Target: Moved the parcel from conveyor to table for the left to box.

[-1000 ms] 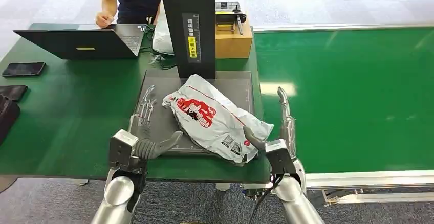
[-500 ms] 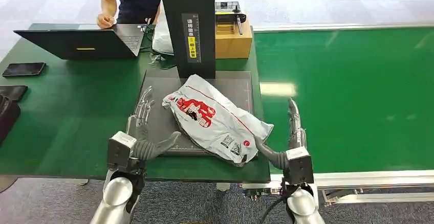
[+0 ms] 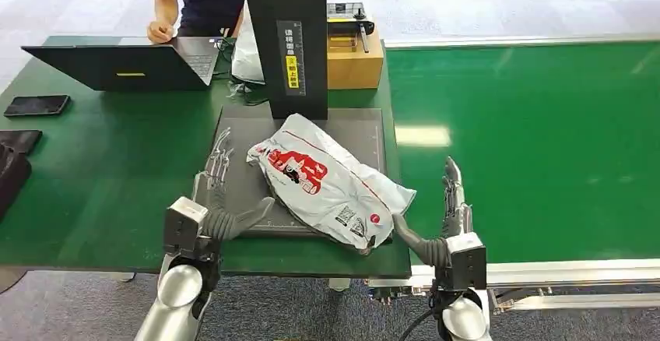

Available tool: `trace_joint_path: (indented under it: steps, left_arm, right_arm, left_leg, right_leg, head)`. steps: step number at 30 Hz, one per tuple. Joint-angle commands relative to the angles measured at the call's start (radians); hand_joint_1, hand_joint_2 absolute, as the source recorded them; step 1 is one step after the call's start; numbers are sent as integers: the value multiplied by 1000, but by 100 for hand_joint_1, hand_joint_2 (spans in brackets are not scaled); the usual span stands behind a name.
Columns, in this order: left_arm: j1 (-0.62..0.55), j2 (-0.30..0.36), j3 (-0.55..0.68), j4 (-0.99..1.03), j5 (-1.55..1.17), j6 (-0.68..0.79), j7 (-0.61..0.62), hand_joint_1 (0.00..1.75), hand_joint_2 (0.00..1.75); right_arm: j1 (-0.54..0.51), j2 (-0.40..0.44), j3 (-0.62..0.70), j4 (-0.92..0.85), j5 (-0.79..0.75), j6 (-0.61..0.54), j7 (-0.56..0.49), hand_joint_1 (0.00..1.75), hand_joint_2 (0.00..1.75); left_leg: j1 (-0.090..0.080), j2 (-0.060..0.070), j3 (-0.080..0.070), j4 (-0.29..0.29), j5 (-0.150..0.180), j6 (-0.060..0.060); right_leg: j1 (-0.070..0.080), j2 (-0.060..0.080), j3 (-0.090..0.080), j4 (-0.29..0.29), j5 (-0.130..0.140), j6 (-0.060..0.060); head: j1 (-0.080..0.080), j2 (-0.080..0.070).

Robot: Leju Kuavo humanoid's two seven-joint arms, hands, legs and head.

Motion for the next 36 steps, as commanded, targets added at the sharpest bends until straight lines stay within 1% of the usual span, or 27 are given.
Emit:
trace_joint_path:
  steps: [1, 5, 7, 11, 15, 18, 20, 23, 24, 27, 28, 30, 31, 33, 36]
  left_arm:
    - [-55, 21, -20, 80, 0, 2, 0, 0, 175]
    - [-88, 21, -39, 117, -19, -2, -5, 0, 175]
    - [-105, 22, -44, 131, -37, 6, -8, 0, 175]
    - [-161, 33, -78, 188, -142, 57, 0, 0, 175]
    - [-228, 36, -75, 238, -177, 50, 8, 0, 175]
    - [-252, 41, -80, 258, -206, 40, 15, 0, 175]
    - [-265, 37, -78, 273, -207, 33, 15, 0, 175]
    - [-310, 25, -87, 333, -238, 23, 8, 0, 175]
    - [-339, 23, -113, 372, -260, 5, 0, 0, 175]
    - [-371, 11, -126, 414, -273, -4, 0, 0, 175]
    - [-402, 9, -147, 457, -289, -22, -1, 0, 175]
    - [-425, 4, -159, 484, -301, -24, 1, 0, 175]
    - [-446, 3, -174, 517, -315, -33, -2, 0, 175]
    - [-492, -1, -204, 590, -341, -49, -1, 0, 175]
    - [-528, -5, -226, 662, -368, -42, 5, 0, 175]
  right_arm:
    - [-17, 22, -29, -6, -6, 7, 1, 0, 175]
    - [-8, 16, -22, -18, 6, 5, -4, 0, 175]
    - [-9, 13, -18, -15, 8, 3, -5, 0, 175]
    - [-3, 9, -6, -9, 15, 2, -13, 0, 175]
    - [-15, -2, 18, -3, 9, 15, -16, 0, 175]
    - [-3, -7, 28, 1, 8, 14, -17, 0, 175]
    - [6, -10, 34, 2, 7, 14, -23, 0, 175]
    - [10, -13, 44, 6, 6, 4, -29, 0, 175]
    - [7, -15, 48, 6, 4, -1, -30, 0, 175]
    - [-2, -20, 50, 8, 2, -6, -31, 0, 175]
    - [-9, -24, 51, 10, 1, -9, -30, 0, 175]
    - [-16, -25, 50, 10, -1, -11, -30, 0, 175]
    - [-17, -25, 50, 10, -4, -11, -29, 0, 175]
    - [-10, -28, 50, 3, -10, -11, -27, 0, 175]
    - [-10, -23, 53, 5, -15, -5, -29, 0, 175]
  left_leg:
    - [1, -1, 3, -2, 0, -3]
    - [1, -2, 3, -2, 0, -3]
    - [0, -2, 1, -1, 0, -2]
    - [1, -3, 2, -1, 1, -2]
    - [1, -4, 3, -2, 1, -4]
    - [1, -1, 2, -1, 0, -2]
    - [1, -2, 2, -2, 0, -3]
    - [1, -3, 4, -2, 0, -3]
    - [1, -3, 2, -1, 0, -3]
    - [1, -4, 6, -4, 1, -5]
    - [1, -4, 2, -1, 1, -3]
    - [1, -4, 0, 0, 1, -2]
    - [1, -6, 3, -2, 2, -4]
    - [1, -3, 1, 0, 1, -2]
    - [1, -4, 2, -1, 1, -3]
  right_leg:
    - [0, 0, 3, -2, 0, 2]
    - [0, -1, 4, -2, 0, 2]
    - [0, -1, 2, -1, 0, 1]
    - [0, -2, 3, -1, 0, 1]
    - [0, -3, 4, -2, 0, 2]
    - [0, 0, 2, -1, 0, 1]
    - [0, -1, 3, -1, 0, 1]
    - [0, -2, 5, -2, 0, 2]
    - [0, -2, 3, -2, 0, 1]
    - [0, -2, 7, -4, 0, 3]
    - [0, -3, 3, -1, 0, 2]
    - [0, -3, 2, -1, 0, 1]
    - [0, -5, 5, -3, 0, 3]
    - [0, -3, 2, -1, 0, 2]
    - [0, -3, 3, -1, 0, 2]
  head:
    - [0, 0]
    - [0, 0]
    - [0, 0]
    - [0, 0]
    - [0, 0]
    - [0, 0]
    - [0, 0]
    - [0, 0]
    - [0, 0]
    - [0, 0]
    - [0, 0]
    - [0, 0]
    - [0, 0]
    - [0, 0]
    - [0, 0]
